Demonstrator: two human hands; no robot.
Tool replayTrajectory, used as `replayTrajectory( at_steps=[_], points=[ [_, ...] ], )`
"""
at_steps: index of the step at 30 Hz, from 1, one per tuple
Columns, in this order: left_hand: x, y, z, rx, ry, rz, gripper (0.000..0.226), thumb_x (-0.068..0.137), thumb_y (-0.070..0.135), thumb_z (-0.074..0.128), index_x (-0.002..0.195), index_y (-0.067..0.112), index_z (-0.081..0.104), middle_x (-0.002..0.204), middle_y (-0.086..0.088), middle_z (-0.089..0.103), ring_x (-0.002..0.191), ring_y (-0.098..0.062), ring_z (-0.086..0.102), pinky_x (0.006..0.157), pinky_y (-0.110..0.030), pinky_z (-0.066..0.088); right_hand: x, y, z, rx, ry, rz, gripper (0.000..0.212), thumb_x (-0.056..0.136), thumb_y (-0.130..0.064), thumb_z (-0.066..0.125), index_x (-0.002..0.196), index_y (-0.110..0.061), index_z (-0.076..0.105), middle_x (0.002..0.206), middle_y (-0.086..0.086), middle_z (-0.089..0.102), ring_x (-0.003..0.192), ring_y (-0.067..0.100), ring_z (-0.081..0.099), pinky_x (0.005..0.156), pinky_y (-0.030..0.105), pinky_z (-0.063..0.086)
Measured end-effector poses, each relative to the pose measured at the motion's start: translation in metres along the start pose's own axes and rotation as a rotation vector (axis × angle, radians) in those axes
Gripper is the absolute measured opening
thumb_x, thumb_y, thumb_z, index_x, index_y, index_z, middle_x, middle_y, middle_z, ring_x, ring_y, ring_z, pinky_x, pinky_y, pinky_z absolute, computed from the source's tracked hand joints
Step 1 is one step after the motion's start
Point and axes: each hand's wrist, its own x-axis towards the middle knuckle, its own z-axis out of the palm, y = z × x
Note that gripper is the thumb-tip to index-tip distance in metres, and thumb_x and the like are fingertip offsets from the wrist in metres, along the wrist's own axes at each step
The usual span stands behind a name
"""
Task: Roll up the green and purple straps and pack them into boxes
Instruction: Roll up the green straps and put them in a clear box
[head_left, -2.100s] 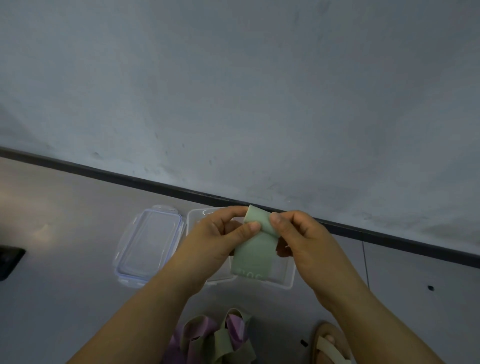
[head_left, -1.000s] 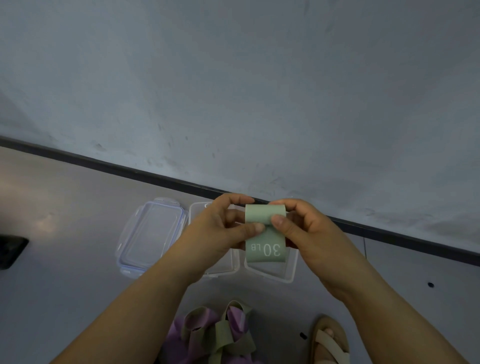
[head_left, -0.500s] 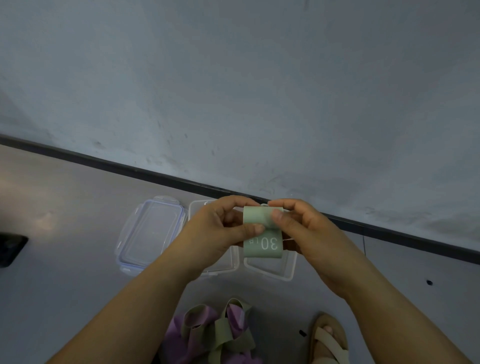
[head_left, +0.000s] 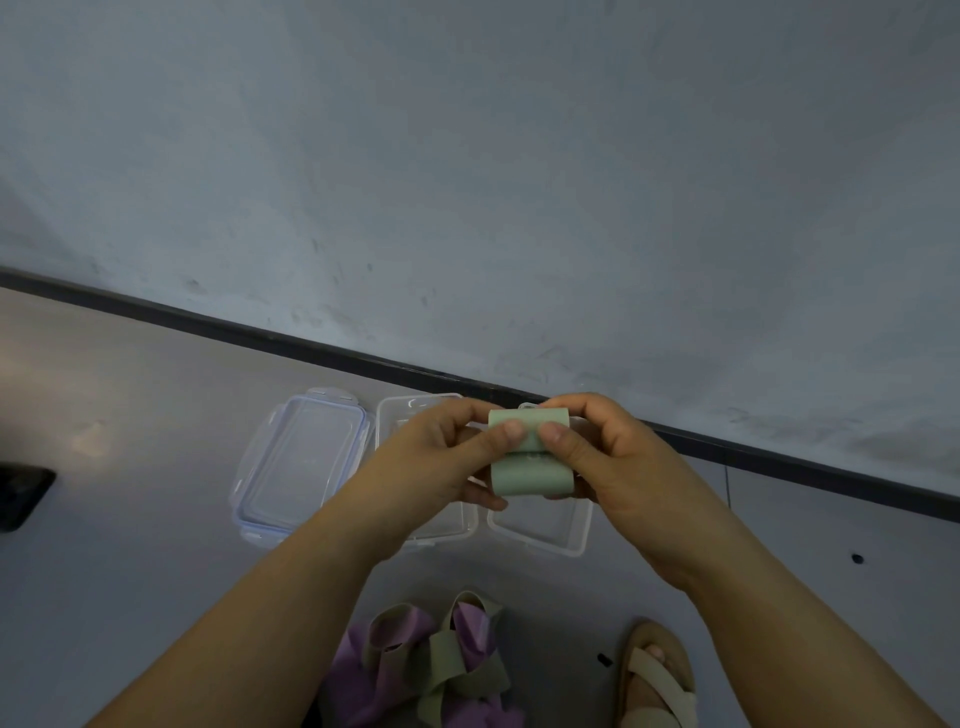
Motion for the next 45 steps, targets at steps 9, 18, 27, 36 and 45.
replayTrajectory(
  at_steps=[9,18,27,36,45],
  points=[
    [0.0003,-0.0022,-0.0042,0.048,0.003,0.066,0.023,0.082,0.016,0.064,0.104,0.020,0.060,0.096,-0.009,0.070,0.090,-0.024,0.068,0.078,-0.034,0.058,-0.0010,-0.0013,-0.0012,-0.088,-0.055,-0.050,0.023,0.090,-0.023,0.055,0.101,-0.043,0.054,0.104,-0.007,0.058,0.089,0.011,0.064,0.082,0.030,0.056],
    [0.0011,-0.0029,-0.0053,0.042,-0.025,0.139,0.030,0.075,0.010,0.069,0.103,0.020,0.062,0.101,-0.020,0.064,0.096,-0.035,0.062,0.082,-0.039,0.055,0.0002,-0.0018,0.0000,0.020,0.010,0.072,0.024,0.086,-0.041,0.052,0.096,-0.022,0.061,0.086,0.002,0.066,0.070,0.013,0.065,0.072,0.030,0.057],
    [0.0001,-0.0003,-0.0027,0.026,-0.012,0.033,0.049,0.060,0.038,0.070,0.105,0.019,0.064,0.097,-0.004,0.069,0.086,-0.017,0.066,0.078,-0.031,0.057,0.0000,-0.0016,-0.0013,0.127,0.020,0.075,0.019,0.083,-0.028,0.060,0.102,-0.022,0.060,0.097,0.001,0.065,0.077,0.015,0.068,0.075,0.030,0.058],
    [-0.0003,0.0029,-0.0072,0.071,0.012,0.054,0.040,0.058,0.029,0.072,0.096,0.017,0.068,0.091,-0.001,0.072,0.083,-0.014,0.067,0.073,-0.024,0.056,-0.0023,-0.0037,-0.0003,0.039,-0.026,0.037,0.024,0.079,-0.017,0.067,0.098,-0.030,0.059,0.098,-0.005,0.062,0.088,0.017,0.066,0.085,0.035,0.055],
    [-0.0039,0.0069,-0.0061,0.130,0.056,0.101,0.037,0.057,0.022,0.076,0.092,0.026,0.067,0.088,0.006,0.071,0.084,-0.007,0.067,0.072,-0.016,0.054,-0.0036,-0.0073,-0.0073,-0.066,-0.131,0.039,0.022,0.080,-0.024,0.066,0.099,-0.034,0.060,0.098,-0.004,0.067,0.087,0.010,0.068,0.081,0.028,0.056]
  ],
)
